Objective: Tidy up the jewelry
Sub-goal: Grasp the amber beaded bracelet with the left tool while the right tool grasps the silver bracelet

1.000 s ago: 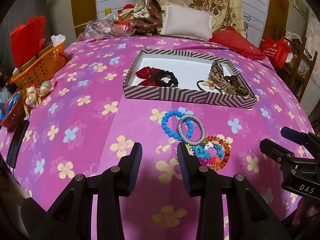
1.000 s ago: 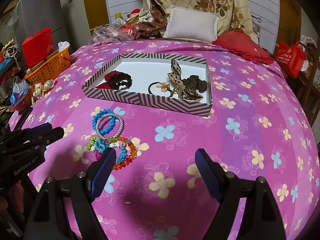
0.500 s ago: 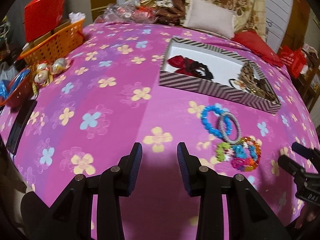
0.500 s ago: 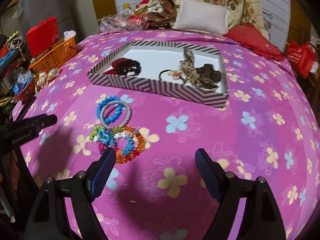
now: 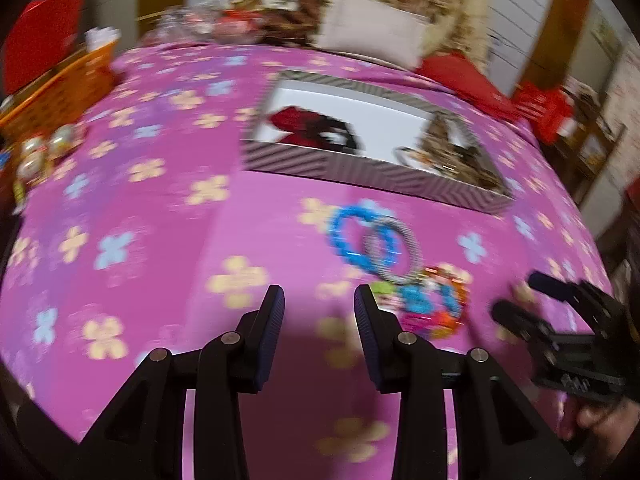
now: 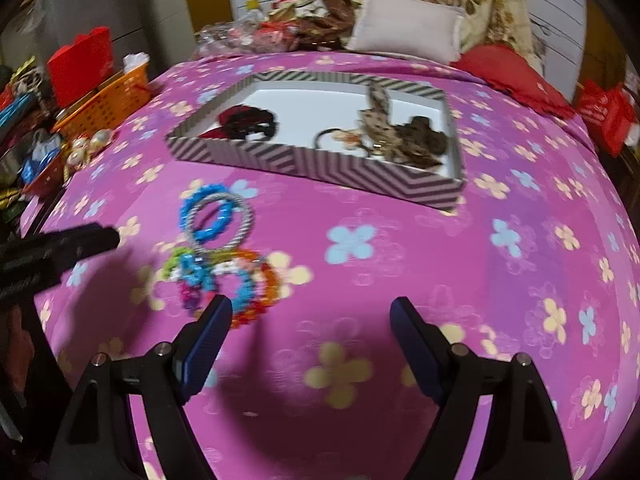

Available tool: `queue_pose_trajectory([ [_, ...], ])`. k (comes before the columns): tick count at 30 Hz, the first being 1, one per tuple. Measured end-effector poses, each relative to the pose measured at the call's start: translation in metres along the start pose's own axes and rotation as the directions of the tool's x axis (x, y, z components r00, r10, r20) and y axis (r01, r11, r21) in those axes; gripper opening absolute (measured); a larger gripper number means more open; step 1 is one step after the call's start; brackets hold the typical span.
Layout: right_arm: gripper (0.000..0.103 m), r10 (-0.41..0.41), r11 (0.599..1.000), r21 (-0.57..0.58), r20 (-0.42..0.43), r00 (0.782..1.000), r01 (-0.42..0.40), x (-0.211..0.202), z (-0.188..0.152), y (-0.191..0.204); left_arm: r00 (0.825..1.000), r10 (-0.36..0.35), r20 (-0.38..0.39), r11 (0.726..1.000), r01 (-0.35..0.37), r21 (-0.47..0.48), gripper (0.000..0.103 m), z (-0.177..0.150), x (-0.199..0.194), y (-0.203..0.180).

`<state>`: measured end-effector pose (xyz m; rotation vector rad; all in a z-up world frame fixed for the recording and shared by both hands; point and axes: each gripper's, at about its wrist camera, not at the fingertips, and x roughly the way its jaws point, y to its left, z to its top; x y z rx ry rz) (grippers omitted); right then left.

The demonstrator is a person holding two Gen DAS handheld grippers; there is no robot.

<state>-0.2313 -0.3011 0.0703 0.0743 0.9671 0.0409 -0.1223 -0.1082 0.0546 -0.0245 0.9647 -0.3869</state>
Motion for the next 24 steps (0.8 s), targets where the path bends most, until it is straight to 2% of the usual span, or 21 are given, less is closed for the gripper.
queue_pose_trajectory([
  [3, 0.084, -0.012, 1.0, 0.024, 0.002, 1.0, 0.012, 0.0, 0.002, -0.014, 0.999, -0.043, -0.021, 0.997, 0.044, 0.062, 0.014, 0.0, 0.006, -0.02],
  [10, 0.084, -0.029, 0.999, 0.04, 0.003, 1.0, 0.029, 0.001, 0.006, -0.03, 0.995, -0.078, -0.069, 0.985, 0.088, 0.147, 0.014, 0.002, 0.027, -0.056],
  [15, 0.084, -0.027, 0.999, 0.046, 0.001, 1.0, 0.027, 0.005, 0.01, -0.036, 0.992, -0.066, -0.107, 0.983, 0.083, 0.164, 0.014, 0.001, 0.042, -0.062],
  [16, 0.084, -0.026, 0.999, 0.041, 0.0, 1.0, 0.026, 0.006, 0.011, -0.035, 0.991, -0.068, -0.111, 0.983, 0.086, 0.164, 0.009, 0.0, 0.044, -0.062],
  [17, 0.084, -0.024, 0.999, 0.032, -0.003, 1.0, 0.024, 0.008, 0.013, -0.034, 0.991, -0.069, -0.112, 0.983, 0.087, 0.165, 0.0, -0.001, 0.046, -0.062],
  [23, 0.084, 0.001, 0.999, -0.033, -0.012, 1.0, -0.002, 0.021, 0.027, -0.02, 0.987, -0.122, -0.102, 0.979, 0.136, 0.149, 0.0, -0.004, 0.044, -0.055],
  [24, 0.081, 0.006, 0.999, -0.042, -0.01, 1.0, -0.007, 0.023, 0.03, -0.018, 0.987, -0.129, -0.099, 0.98, 0.143, 0.142, 0.0, -0.004, 0.042, -0.053],
])
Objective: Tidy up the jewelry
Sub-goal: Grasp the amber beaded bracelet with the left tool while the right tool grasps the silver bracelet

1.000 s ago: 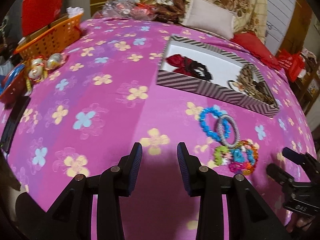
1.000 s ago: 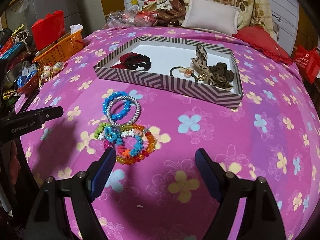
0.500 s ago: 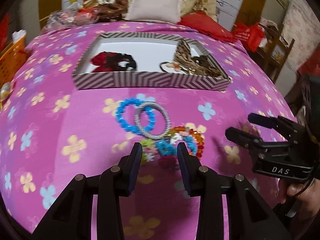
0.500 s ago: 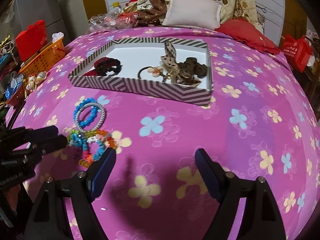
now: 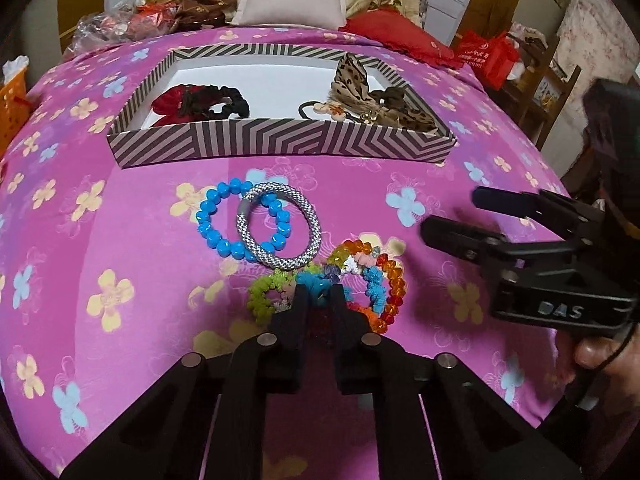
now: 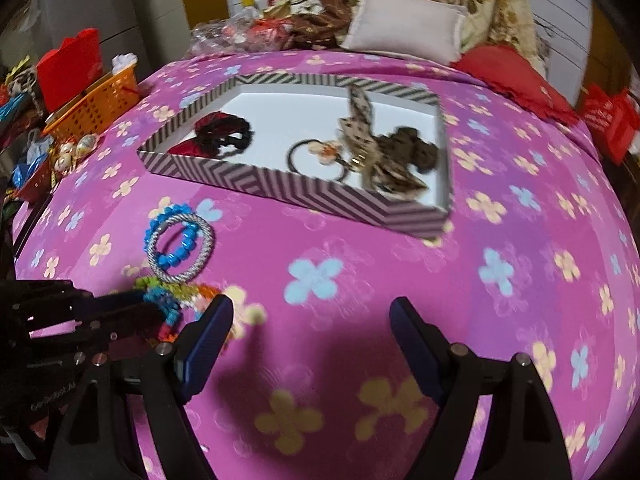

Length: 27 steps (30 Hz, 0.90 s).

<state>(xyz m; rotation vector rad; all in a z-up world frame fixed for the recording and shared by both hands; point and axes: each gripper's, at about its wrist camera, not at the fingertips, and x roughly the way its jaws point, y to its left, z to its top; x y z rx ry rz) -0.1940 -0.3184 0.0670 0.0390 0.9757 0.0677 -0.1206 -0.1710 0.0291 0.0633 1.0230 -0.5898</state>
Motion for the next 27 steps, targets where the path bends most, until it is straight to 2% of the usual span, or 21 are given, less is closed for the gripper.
queue_pose_trajectory([
  [1, 0.077, 0.008, 1.0, -0.009, 0.002, 1.0, -0.008, 0.002, 0.004, 0.003, 1.0, -0.001, 0.0, 1.0, 0.001, -0.005, 0.0, 0.0, -0.002, 0.001],
  [3, 0.064, 0.038, 0.999, -0.027, -0.005, 0.999, -0.038, 0.01, 0.012, 0.009, 1.0, -0.006, 0.0, 1.0, 0.006, -0.012, 0.0, -0.001, -0.006, 0.005],
  [10, 0.06, 0.138, 0.986, -0.089, -0.033, 0.99, -0.141, 0.037, 0.043, 0.036, 1.0, -0.015, -0.009, 0.999, 0.014, -0.035, 0.0, -0.006, -0.018, 0.02],
  [13, 0.054, 0.145, 0.98, -0.132, -0.062, 0.988, -0.152, 0.05, 0.05, 0.052, 1.0, -0.019, -0.009, 0.999, 0.018, -0.048, 0.0, -0.008, -0.022, 0.025],
  [16, 0.042, 0.151, 0.973, -0.164, -0.097, 0.984, -0.165, 0.065, 0.053, 0.064, 1.0, -0.019, -0.006, 0.998, 0.019, -0.051, 0.0, -0.011, -0.028, 0.028],
  [21, 0.008, 0.183, 0.964, -0.18, -0.079, 0.98, -0.195, 0.063, 0.051, 0.069, 0.999, -0.044, -0.003, 0.997, 0.044, -0.066, 0.0, -0.014, -0.039, 0.031],
  [27, 0.003, 0.185, 0.97, -0.156, -0.028, 0.982, -0.187, 0.039, 0.043, 0.055, 0.997, -0.072, 0.014, 0.993, 0.073, -0.089, 0.0, -0.013, -0.054, 0.037],
])
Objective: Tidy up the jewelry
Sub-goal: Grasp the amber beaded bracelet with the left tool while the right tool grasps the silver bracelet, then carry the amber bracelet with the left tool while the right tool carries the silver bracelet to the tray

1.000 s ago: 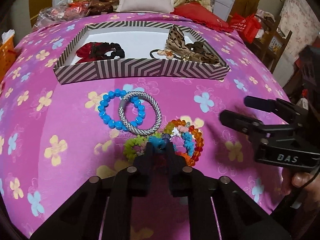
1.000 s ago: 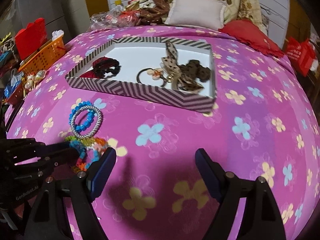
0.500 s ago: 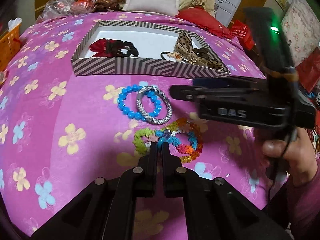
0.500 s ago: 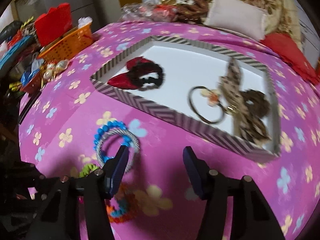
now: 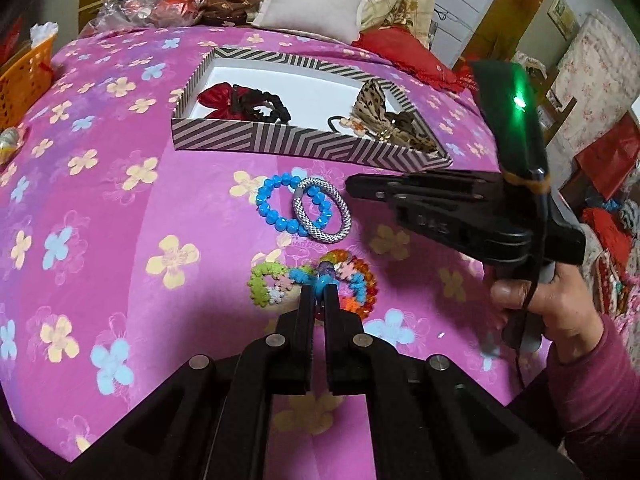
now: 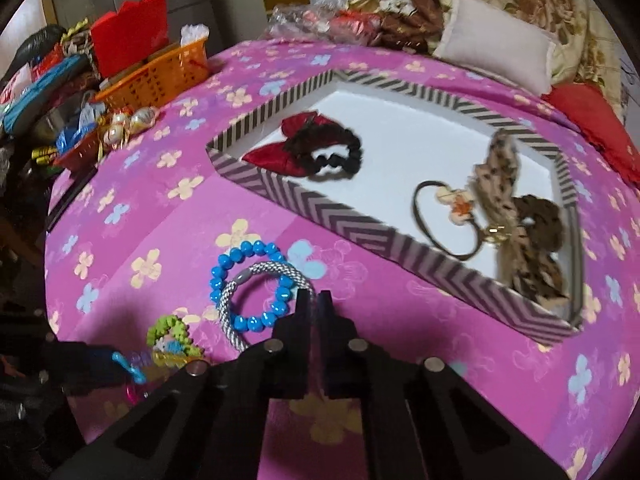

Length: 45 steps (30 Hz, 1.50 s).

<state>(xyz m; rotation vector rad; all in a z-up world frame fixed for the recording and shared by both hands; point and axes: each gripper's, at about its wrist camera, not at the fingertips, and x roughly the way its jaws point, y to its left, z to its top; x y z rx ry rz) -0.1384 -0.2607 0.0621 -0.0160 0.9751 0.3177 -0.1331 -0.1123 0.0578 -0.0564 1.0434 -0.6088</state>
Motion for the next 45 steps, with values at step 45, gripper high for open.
queue_pose_trajectory([
  [45, 0.007, -0.039, 0.999, -0.01, 0.063, 0.997, 0.04, -0.032, -0.008, -0.003, 0.997, 0.006, 0.079, 1.0, -0.008, 0.03, 0.0, 0.007, -0.04, -0.029],
])
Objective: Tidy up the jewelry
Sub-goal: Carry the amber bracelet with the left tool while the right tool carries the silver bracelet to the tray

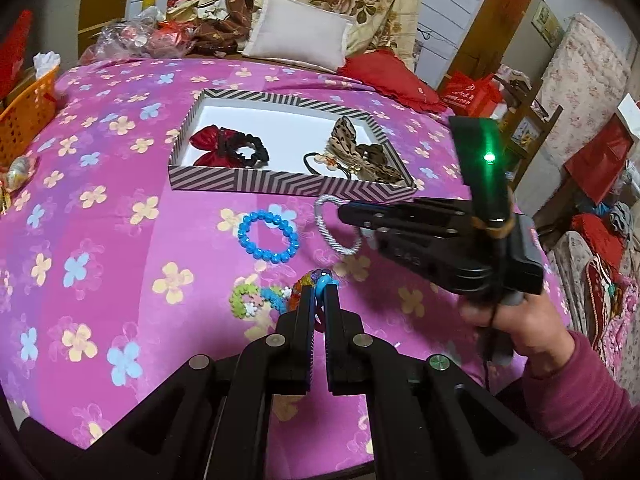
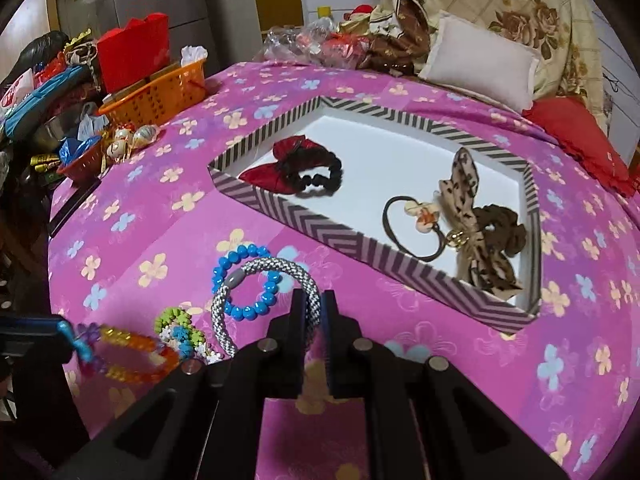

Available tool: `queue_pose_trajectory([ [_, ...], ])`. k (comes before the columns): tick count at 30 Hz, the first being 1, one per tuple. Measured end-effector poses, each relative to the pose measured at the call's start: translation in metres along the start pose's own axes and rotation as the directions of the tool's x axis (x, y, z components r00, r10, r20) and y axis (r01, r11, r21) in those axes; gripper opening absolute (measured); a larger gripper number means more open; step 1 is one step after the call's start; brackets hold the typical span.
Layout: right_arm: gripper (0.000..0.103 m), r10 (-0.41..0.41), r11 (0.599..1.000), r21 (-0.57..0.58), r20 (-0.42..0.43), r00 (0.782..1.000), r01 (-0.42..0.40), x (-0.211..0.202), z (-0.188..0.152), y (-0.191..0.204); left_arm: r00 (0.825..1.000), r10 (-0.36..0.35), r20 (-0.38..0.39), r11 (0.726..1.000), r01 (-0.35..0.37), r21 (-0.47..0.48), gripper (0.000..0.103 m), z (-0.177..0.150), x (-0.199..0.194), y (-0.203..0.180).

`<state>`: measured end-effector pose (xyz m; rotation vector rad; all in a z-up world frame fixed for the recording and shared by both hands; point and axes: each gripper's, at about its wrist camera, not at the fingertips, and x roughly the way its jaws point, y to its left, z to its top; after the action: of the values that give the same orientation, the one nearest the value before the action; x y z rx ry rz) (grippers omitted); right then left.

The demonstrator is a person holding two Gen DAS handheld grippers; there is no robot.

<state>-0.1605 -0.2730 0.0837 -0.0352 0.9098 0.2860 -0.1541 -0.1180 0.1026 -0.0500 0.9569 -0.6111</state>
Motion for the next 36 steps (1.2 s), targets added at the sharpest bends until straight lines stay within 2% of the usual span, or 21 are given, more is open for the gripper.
queue_pose_trajectory([
  [15, 0.007, -0.032, 0.999, 0.017, 0.017, 0.999, 0.032, -0.011, 0.006, -0.014, 0.995, 0.084, 0.045, 0.996, -0.084, 0.007, 0.0, 0.038, 0.018, 0.008],
  [27, 0.007, -0.067, 0.997, 0.043, 0.034, 0.997, 0.065, -0.012, 0.032, -0.035, 0.981, 0.162, 0.103, 0.985, -0.167, 0.042, 0.0, 0.101, 0.032, 0.015],
  [36, 0.007, -0.089, 0.993, 0.079, 0.034, 0.995, 0.086, 0.0, 0.055, -0.055, 0.976, 0.179, 0.122, 0.981, -0.187, 0.059, 0.0, 0.143, 0.047, 0.019],
])
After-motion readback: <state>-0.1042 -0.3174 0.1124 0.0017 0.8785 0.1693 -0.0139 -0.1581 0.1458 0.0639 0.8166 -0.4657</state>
